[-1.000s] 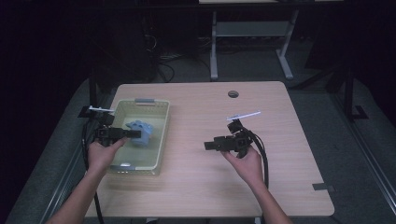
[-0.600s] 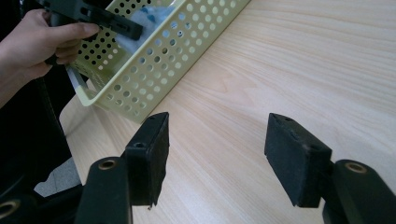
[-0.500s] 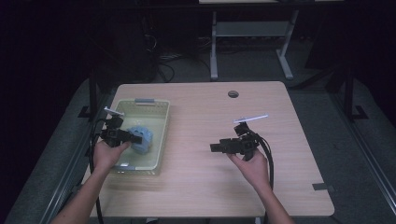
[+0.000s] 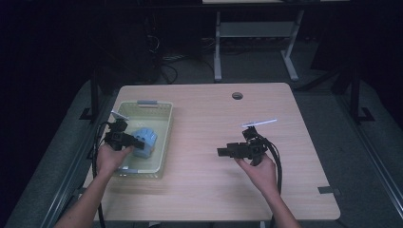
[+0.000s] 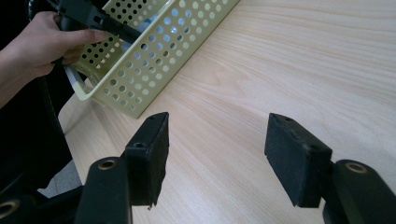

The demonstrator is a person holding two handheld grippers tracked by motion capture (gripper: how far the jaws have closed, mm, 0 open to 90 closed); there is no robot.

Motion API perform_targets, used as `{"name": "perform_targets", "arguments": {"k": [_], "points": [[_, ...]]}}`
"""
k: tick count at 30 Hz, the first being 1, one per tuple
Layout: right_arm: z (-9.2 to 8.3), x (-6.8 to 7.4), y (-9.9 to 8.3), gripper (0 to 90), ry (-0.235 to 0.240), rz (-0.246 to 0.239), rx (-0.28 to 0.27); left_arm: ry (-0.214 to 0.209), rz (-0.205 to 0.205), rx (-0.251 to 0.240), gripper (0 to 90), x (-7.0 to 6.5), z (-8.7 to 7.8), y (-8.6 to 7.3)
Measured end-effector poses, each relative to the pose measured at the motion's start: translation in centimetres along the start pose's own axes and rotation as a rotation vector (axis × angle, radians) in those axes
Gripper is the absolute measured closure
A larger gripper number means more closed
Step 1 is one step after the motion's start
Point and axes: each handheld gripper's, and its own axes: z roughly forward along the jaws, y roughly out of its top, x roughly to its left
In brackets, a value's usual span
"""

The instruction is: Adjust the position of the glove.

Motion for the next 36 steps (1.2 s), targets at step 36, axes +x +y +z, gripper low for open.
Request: {"name": "perform_targets", "arguments": {"k": [36], "points": [[-1.1, -1.2, -1.8, 39.5, -0.016, 0.027, -0.001, 0.136, 0.085, 0.007, 64.3, -1.2, 0.5, 1.2]]}}
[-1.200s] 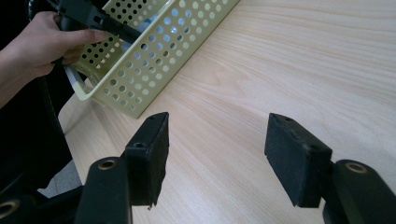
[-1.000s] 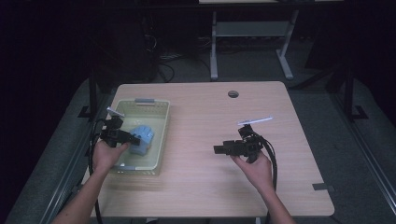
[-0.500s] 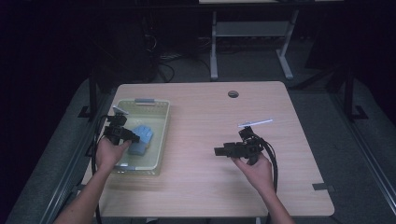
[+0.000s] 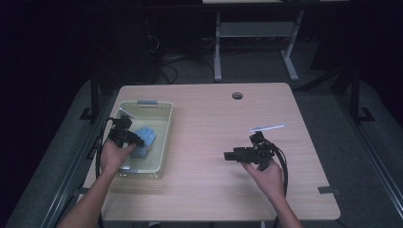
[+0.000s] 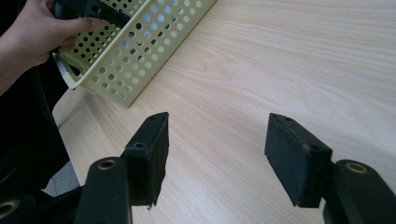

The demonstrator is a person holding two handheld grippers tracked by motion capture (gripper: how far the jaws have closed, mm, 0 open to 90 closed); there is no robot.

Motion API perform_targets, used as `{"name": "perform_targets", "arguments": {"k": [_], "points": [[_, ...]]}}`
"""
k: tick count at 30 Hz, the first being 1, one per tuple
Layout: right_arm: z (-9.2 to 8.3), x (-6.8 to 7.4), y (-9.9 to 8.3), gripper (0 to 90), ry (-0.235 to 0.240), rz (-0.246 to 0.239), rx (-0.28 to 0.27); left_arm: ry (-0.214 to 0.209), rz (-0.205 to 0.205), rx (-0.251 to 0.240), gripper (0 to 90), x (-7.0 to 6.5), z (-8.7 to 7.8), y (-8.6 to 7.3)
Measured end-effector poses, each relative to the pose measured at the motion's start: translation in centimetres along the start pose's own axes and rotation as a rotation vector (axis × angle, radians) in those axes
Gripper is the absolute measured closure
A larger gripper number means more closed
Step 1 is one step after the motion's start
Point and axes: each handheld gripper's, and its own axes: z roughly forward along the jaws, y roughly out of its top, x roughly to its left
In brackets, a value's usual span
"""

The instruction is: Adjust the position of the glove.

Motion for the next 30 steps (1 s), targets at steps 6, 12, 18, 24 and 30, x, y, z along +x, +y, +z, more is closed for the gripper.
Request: {"name": "perform_targets", "arguments": {"k": [6, 12, 18, 24, 30], "points": [[-0.2, -0.4, -0.3, 39.1, -0.012, 0.01, -0.002, -0.025, -0.005, -0.046, 61.6, 0.2, -0.8, -0.1], [-0.5, -0.8, -0.6, 38.4, -0.026, 0.02, 0.005, -0.051, -0.021, -0.072, 57.4, 0.5, -1.3, -0.2], [-0.9, -0.9, -0.7, 38.2, -0.035, 0.027, -0.001, -0.072, -0.011, -0.087, 55.7, 0.6, -1.7, -0.3], [-1.2, -1.1, -0.8, 38.1, -0.038, 0.026, -0.001, -0.093, -0.016, -0.114, 54.2, 0.3, -2.2, -0.5], [-1.8, -1.5, -1.0, 37.8, -0.05, 0.033, -0.007, -0.134, -0.004, -0.163, 51.0, 0.1, -3.1, -0.7]]}}
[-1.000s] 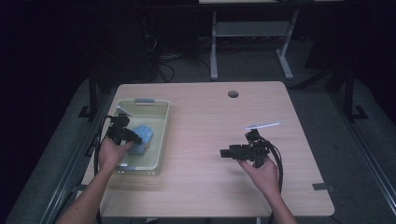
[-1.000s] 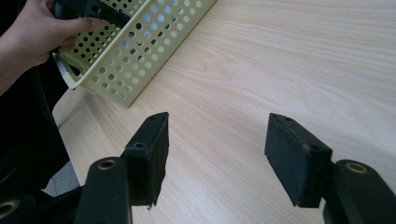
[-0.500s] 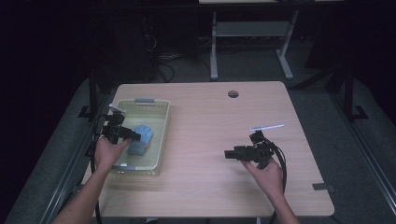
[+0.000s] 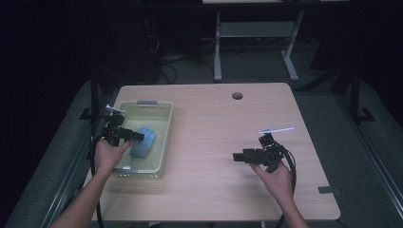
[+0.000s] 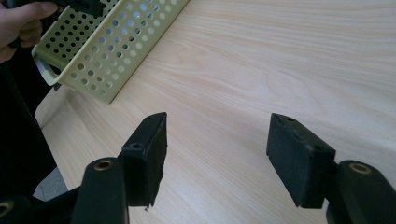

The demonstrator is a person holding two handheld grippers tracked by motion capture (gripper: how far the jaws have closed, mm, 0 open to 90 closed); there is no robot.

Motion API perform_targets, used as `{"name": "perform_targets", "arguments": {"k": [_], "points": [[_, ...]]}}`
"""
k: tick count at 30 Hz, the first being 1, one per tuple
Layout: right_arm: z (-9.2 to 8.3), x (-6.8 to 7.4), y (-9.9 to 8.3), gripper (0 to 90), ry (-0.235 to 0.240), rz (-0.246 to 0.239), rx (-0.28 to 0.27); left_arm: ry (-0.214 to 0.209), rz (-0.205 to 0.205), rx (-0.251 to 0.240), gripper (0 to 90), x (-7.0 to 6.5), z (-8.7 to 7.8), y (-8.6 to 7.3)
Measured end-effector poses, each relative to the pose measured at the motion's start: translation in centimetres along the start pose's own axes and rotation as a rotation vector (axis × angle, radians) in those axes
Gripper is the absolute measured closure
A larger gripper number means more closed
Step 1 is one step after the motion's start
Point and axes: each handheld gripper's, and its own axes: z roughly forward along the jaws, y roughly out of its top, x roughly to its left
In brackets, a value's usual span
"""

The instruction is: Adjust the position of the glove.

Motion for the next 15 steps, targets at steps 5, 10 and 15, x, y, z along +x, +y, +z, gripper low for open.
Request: {"name": "perform_targets", "arguments": {"k": [5, 10, 15], "points": [[-0.3, -0.6, -0.4, 37.0, -0.014, 0.011, -0.005, -0.034, 0.032, -0.037, 47.6, -1.0, -0.8, -0.2], [-0.7, -1.0, -1.0, 36.3, -0.025, 0.025, -0.006, -0.063, 0.083, -0.074, 45.7, -2.6, -1.5, -0.5], [-1.1, -1.5, -1.4, 35.8, -0.035, 0.035, -0.018, -0.089, 0.115, -0.095, 44.5, -4.0, -1.8, -0.5]]}}
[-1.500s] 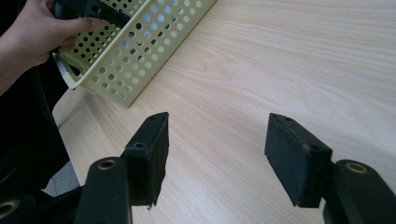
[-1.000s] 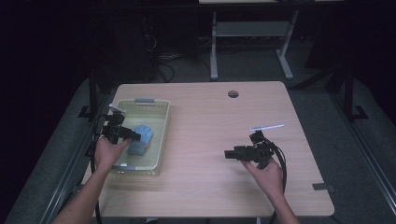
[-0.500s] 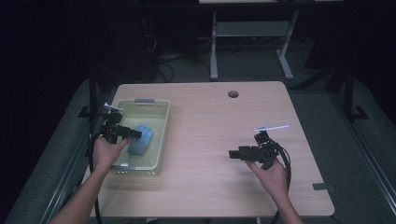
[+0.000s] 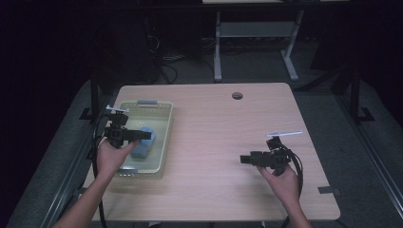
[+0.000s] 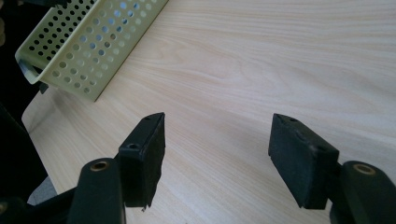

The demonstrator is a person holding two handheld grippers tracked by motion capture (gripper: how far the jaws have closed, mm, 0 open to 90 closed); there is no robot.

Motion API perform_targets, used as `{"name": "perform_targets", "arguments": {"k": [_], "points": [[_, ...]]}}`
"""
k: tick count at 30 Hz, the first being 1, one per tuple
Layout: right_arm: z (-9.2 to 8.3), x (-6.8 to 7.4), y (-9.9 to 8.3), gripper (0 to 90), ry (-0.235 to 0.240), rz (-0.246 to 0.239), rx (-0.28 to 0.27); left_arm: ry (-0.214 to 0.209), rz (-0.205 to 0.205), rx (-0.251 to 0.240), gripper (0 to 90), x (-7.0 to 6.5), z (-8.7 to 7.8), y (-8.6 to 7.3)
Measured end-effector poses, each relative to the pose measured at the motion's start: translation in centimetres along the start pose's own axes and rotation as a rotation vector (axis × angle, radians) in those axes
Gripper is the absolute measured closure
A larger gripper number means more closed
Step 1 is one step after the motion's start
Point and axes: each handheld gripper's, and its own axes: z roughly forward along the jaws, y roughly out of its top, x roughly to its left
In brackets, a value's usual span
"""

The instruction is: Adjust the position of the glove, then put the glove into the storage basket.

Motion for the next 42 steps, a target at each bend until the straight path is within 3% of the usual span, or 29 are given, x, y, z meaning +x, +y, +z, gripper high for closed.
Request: {"name": "perform_targets", "arguments": {"k": [12, 26, 42], "points": [[-0.9, -0.8, -0.3, 34.7, -0.027, 0.019, -0.018, -0.049, 0.066, -0.024, 41.5, -2.6, 0.0, 0.5], [-1.7, -1.6, -0.8, 34.0, -0.044, 0.029, -0.031, -0.1, 0.094, -0.053, 36.3, -4.5, 0.3, 0.7], [-1.8, -2.3, -1.2, 32.9, -0.058, 0.043, -0.03, -0.145, 0.13, -0.055, 33.7, -6.5, 1.1, 0.7]]}}
